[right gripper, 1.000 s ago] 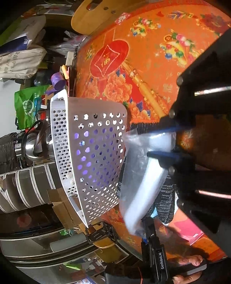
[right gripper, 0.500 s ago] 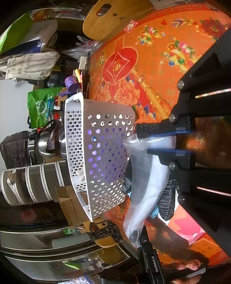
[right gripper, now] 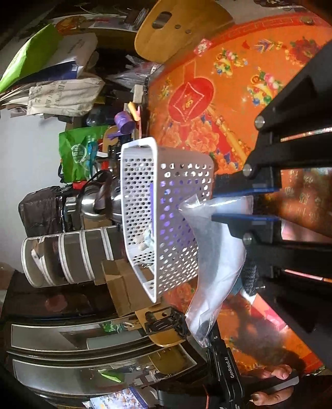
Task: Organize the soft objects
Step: 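Carry the plastic bag over the basket and open both grippers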
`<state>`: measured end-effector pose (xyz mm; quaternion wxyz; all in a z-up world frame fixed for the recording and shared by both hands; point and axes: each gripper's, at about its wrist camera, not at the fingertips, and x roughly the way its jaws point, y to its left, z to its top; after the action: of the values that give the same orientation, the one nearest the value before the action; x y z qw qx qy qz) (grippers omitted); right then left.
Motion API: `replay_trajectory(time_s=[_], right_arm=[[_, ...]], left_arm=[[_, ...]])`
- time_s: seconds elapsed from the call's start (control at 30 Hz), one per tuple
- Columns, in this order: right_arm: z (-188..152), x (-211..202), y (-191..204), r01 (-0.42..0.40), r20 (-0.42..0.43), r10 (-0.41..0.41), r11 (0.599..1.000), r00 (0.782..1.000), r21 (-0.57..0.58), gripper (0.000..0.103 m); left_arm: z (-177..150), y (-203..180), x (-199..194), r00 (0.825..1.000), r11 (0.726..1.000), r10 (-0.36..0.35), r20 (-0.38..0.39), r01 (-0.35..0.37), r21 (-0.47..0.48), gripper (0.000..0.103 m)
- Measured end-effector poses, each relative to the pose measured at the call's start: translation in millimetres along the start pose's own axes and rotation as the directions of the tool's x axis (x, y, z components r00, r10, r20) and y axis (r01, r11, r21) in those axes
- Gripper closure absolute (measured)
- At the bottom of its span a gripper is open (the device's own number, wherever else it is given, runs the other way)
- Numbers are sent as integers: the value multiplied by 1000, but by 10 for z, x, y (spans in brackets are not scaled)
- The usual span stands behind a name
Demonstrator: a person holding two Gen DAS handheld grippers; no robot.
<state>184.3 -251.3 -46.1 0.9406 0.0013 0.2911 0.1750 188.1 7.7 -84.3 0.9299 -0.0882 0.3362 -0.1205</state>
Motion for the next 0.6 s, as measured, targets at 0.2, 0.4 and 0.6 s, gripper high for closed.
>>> replay_trajectory(time_s=[0.2,0.4,0.6], right_arm=[[154,-184,22,-34,20,33,999,999,22,93],[446,-313,40,-30,33,29,999,999,26,93],[855,-239,-33,-22,26,21,999,999,36,93]], left_arm=[[132,-95,-336,999,999,16,50,-18,28,102],[403,-144,-559,997,999,7,73,-9,32,102],[854,-236,-662,996,999,5,89,-9,44,102]])
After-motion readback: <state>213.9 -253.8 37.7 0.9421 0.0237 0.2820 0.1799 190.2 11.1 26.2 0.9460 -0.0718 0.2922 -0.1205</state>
